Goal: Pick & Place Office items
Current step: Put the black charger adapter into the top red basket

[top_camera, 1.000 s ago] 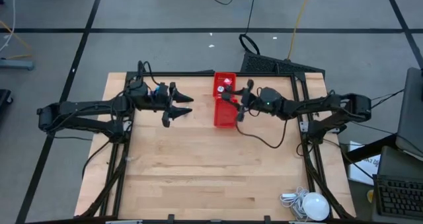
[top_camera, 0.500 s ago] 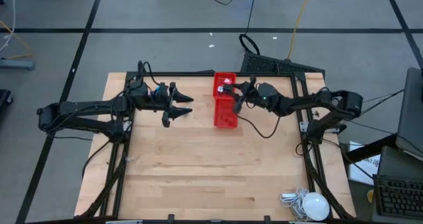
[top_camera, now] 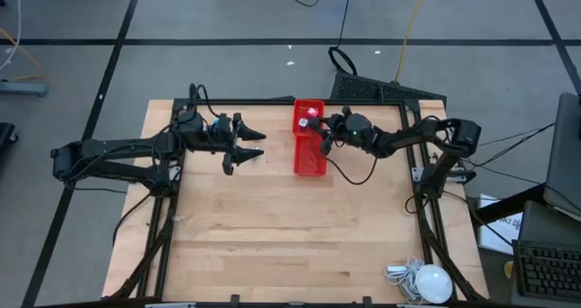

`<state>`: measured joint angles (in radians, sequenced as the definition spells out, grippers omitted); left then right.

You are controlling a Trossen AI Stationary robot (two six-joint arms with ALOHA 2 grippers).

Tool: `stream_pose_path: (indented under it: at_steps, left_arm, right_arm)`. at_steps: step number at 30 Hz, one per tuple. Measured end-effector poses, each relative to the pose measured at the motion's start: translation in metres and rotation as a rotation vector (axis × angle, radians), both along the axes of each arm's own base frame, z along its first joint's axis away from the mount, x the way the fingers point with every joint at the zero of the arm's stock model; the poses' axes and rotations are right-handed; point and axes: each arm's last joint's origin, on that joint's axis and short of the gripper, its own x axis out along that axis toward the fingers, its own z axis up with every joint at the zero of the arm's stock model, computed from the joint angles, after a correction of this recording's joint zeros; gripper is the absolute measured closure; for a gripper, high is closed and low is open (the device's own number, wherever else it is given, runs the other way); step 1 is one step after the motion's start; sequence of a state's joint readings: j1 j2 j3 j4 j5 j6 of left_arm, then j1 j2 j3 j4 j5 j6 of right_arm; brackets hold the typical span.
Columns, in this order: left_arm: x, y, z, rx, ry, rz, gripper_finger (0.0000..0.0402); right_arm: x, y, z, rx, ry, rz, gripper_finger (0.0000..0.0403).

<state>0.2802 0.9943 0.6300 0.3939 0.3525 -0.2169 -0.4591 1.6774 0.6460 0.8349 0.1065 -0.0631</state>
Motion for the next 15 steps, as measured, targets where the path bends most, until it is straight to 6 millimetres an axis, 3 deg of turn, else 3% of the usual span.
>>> stream_pose_path:
  at_steps: [15]
  left_arm:
    - [0.0, -0.0001, 0.0, 0.0, 0.0, -0.001, 0.0172]
  right_arm:
    - [-0.0036, -0.0032, -0.0087, 0.01, 0.086, -0.006, 0.0261]
